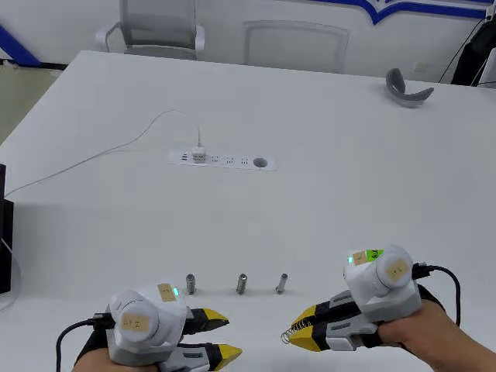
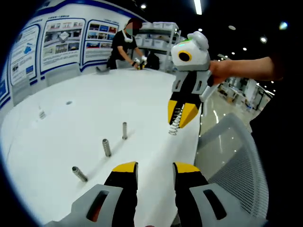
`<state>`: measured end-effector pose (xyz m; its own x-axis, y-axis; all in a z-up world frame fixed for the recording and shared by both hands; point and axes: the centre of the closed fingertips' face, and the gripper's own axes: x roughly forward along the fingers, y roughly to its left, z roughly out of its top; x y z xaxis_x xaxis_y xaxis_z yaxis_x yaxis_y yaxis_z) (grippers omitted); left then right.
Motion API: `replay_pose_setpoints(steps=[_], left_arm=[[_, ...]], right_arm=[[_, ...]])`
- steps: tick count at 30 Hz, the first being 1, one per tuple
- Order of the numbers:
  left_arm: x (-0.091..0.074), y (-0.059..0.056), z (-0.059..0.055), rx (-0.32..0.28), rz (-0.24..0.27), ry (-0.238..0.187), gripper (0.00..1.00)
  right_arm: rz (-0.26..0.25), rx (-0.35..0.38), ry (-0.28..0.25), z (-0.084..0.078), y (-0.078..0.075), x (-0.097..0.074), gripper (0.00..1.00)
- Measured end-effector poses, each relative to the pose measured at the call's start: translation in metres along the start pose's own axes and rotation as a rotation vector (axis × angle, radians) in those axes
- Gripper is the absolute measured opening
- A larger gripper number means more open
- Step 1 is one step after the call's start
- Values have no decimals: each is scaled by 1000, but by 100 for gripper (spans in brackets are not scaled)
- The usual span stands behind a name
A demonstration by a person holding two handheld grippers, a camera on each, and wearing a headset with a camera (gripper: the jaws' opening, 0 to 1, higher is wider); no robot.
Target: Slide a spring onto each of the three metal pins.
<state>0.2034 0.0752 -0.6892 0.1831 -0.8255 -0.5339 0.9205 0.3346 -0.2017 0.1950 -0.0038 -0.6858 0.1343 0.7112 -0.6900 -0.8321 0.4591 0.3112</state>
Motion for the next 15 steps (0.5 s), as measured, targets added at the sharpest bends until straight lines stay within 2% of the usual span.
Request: replay_pose_setpoints(steps=[8, 15], left_arm=[[-6, 16, -6, -39, 60, -3, 38], [-16, 34, -15, -79, 120, -5, 43]], right_arm=[[-64, 20, 9, -3, -23, -1, 13], [-83, 16, 26, -3, -37, 2, 13]])
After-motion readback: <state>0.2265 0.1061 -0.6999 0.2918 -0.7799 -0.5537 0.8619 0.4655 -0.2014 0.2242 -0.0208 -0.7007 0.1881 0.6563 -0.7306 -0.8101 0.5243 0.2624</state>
